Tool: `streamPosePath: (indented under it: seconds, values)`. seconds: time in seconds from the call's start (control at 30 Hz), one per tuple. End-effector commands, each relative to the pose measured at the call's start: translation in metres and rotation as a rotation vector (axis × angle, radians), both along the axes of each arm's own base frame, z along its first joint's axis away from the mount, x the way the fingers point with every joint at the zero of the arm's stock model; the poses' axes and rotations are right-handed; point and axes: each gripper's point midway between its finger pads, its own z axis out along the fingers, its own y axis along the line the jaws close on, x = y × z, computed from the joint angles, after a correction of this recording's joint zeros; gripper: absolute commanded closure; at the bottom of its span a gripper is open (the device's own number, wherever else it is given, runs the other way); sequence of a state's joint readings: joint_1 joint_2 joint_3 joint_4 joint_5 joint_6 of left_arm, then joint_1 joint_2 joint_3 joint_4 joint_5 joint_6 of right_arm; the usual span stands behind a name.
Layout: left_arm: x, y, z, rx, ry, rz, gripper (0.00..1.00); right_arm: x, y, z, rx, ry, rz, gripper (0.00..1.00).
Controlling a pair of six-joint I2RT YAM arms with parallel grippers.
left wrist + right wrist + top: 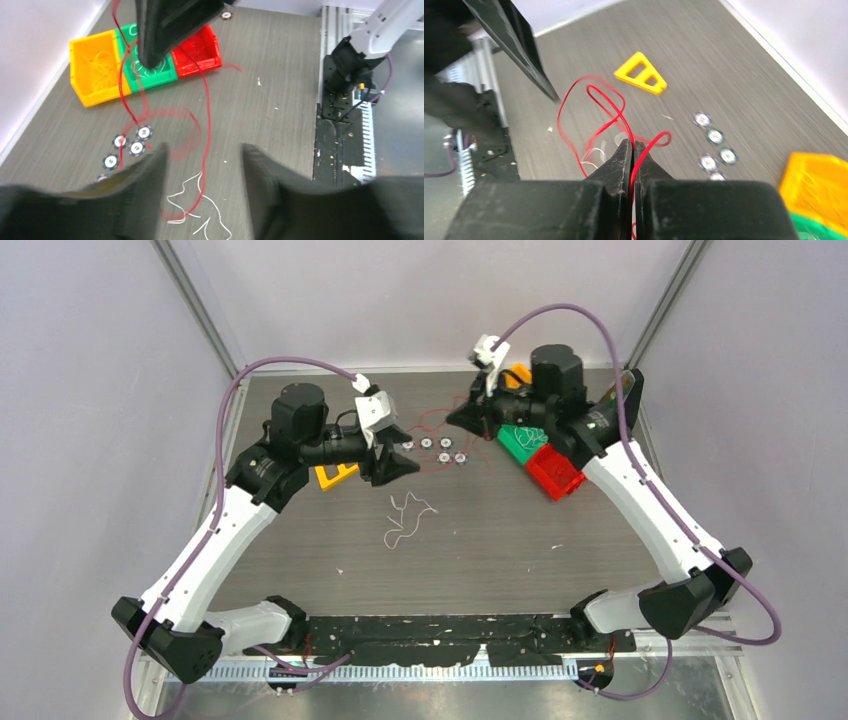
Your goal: Untangle the cables
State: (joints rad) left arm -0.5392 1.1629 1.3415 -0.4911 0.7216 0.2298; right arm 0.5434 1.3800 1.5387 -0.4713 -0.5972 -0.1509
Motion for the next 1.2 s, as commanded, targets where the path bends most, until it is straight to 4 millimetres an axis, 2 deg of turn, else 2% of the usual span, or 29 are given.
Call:
streamPosePath:
  seconds: [0.0,0.07,0.1,0.13,0.23,0.33,0.4,0.43,0.53,0.67,0.9,0.97,1.07,1.17]
  values:
    - [-0.031,-0.007,0.035,-0.086,-0.019,-0.139,0.26,-0.003,-0.052,0.019,-0.033,-0.07,-0.054,0.95]
    - [-0.036,-0.007,0.041,-0.103,-0.021,-0.16,0.15,0.002,-0.085,0.013,-0.083,-0.065,-0.098,0.95]
    - [-0.037,-0.007,0.042,-0.104,-0.019,-0.165,0.12,0.0,-0.095,0.016,-0.101,-0.078,-0.109,0.94]
    - [-0.036,-0.007,0.042,-0.102,-0.018,-0.163,0.11,-0.001,-0.116,0.008,-0.152,-0.08,-0.133,0.94]
    - [-0.03,-0.007,0.031,-0.076,0.009,-0.141,0.09,-0.007,-0.161,-0.011,-0.306,-0.101,-0.158,0.95]
    - [-0.025,-0.01,0.023,-0.064,0.036,-0.134,0.08,0.002,-0.22,-0.026,-0.422,-0.085,-0.261,0.95]
    - [-0.022,-0.011,0.02,-0.063,0.058,-0.128,0.08,0.005,-0.251,-0.036,-0.489,-0.063,-0.286,0.95]
    - [-0.021,-0.012,0.019,-0.061,0.067,-0.127,0.08,0.003,-0.26,-0.038,-0.532,-0.067,-0.273,0.95]
    - [-0.019,-0.013,0.014,-0.056,0.079,-0.123,0.08,0.013,-0.298,-0.059,-0.606,0.011,-0.298,0.95]
    - [-0.016,-0.013,0.008,-0.046,0.092,-0.109,0.08,0.033,-0.324,-0.079,-0.644,0.07,-0.308,0.95]
    - [-0.013,-0.009,-0.001,-0.015,0.096,-0.081,0.07,0.083,-0.344,-0.105,-0.666,0.06,-0.338,0.95]
    - [-0.012,-0.007,-0.004,-0.004,0.096,-0.069,0.07,0.098,-0.35,-0.125,-0.697,0.076,-0.314,0.95]
    - [-0.011,-0.005,-0.01,0.009,0.093,-0.055,0.07,0.116,-0.353,-0.149,-0.774,0.06,-0.262,0.95]
    - [-0.011,-0.002,-0.013,0.026,0.088,-0.045,0.07,0.135,-0.341,-0.174,-0.827,0.051,-0.189,0.95]
